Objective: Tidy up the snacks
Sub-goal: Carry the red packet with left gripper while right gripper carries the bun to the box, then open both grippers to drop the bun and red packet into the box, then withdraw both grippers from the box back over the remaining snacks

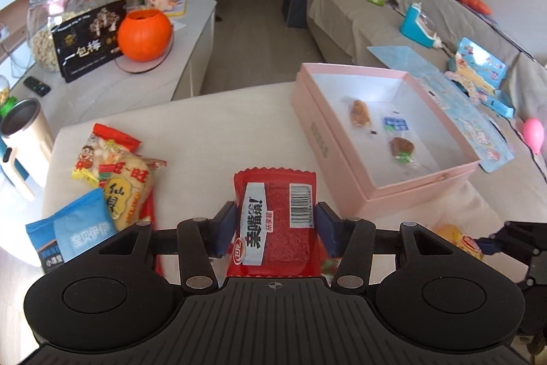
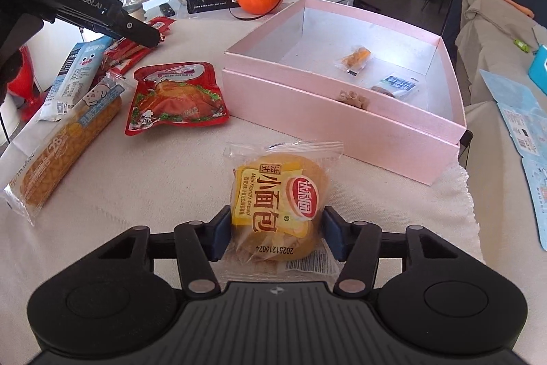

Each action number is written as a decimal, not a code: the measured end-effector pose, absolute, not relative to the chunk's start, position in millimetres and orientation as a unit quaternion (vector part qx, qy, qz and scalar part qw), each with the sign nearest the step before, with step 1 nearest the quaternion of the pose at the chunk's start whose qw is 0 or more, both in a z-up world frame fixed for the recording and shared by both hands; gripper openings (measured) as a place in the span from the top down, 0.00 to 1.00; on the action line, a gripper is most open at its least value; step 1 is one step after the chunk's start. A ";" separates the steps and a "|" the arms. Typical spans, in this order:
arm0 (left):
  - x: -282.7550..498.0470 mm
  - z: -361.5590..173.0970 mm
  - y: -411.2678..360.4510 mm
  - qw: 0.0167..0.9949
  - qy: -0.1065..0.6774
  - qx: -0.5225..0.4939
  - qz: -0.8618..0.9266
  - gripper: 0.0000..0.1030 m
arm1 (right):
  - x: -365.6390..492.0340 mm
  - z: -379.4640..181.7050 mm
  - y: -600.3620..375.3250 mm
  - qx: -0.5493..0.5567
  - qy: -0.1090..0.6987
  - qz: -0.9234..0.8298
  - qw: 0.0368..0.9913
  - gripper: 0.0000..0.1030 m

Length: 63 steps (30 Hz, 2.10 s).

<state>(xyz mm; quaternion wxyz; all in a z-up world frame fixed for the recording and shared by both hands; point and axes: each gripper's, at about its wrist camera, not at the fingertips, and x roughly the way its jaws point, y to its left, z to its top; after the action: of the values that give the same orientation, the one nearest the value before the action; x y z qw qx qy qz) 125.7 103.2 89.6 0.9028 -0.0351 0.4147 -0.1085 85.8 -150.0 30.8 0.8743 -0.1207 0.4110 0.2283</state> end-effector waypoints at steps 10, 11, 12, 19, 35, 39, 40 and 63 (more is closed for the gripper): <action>89.2 80.4 34.5 0.874 0.428 -0.066 -0.220 0.46 | 60.5 108.1 -199.3 -0.108 0.341 0.220 0.908 0.47; 88.3 78.1 28.7 0.871 0.428 -0.071 -0.228 0.46 | 60.2 114.1 -204.2 -0.105 0.337 0.219 0.910 0.47; 90.1 76.9 24.1 0.870 0.427 -0.076 -0.234 0.45 | 60.3 121.3 -210.5 -0.101 0.331 0.215 0.913 0.47; 159.7 87.7 49.2 0.890 0.335 -0.223 -0.214 0.37 | 68.0 143.9 -226.4 -0.093 0.295 0.188 0.932 0.47; 195.7 58.1 63.7 0.873 0.359 -0.257 -0.206 0.38 | 152.0 127.8 -172.7 -0.074 0.285 0.160 0.942 0.41; 181.2 53.7 79.7 0.873 0.343 -0.265 -0.223 0.47 | 156.7 116.1 -174.8 -0.032 0.305 0.170 0.936 0.30; 175.4 56.5 82.5 0.877 0.339 -0.256 -0.224 0.47 | 156.6 112.9 -176.6 -0.023 0.310 0.174 0.934 0.30; -108.2 201.7 286.3 0.966 0.239 -0.053 0.082 0.47 | 104.1 145.9 -67.7 -0.060 0.316 0.264 0.909 0.30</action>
<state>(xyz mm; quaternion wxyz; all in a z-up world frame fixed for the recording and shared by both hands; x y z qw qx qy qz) -108.2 286.3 201.7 0.9661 -0.0534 0.2388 0.0824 104.1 -67.7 145.9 0.9094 -0.0605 0.3158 0.2637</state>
